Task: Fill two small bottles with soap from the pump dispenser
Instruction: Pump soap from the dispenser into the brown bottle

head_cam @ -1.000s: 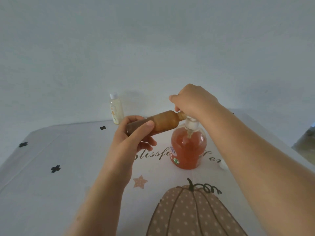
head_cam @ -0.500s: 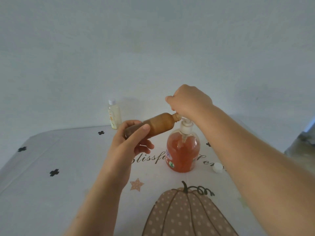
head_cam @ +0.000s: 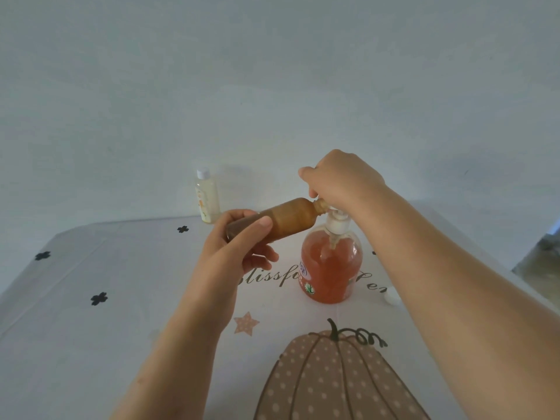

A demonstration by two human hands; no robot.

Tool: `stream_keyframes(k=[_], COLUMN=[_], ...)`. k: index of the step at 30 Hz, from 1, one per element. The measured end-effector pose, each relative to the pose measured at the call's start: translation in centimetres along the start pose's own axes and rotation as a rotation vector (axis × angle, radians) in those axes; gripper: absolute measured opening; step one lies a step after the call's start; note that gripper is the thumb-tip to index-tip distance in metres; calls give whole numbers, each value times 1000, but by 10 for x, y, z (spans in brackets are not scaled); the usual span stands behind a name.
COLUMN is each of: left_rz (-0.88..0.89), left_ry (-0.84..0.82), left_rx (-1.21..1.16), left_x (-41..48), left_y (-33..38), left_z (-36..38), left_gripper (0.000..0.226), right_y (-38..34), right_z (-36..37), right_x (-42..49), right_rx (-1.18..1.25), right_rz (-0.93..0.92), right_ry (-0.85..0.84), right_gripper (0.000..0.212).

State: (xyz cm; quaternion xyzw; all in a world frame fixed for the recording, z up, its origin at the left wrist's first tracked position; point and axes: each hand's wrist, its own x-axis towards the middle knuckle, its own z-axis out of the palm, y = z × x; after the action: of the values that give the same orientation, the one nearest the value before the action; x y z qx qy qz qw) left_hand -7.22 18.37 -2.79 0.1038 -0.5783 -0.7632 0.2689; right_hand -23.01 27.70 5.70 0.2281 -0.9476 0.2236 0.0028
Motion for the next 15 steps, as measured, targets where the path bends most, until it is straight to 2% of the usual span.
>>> stream_keyframes(k=[15], left_rz=[8], left_ry=[5], left_rx=[-5], left_x=[-1], left_y=[1], left_z=[0], left_gripper=[28], right_y=[2], right_z=[2], right_x=[-1], right_rx=[21], right_rz=[-17], right_ry=[14], right_gripper=[33])
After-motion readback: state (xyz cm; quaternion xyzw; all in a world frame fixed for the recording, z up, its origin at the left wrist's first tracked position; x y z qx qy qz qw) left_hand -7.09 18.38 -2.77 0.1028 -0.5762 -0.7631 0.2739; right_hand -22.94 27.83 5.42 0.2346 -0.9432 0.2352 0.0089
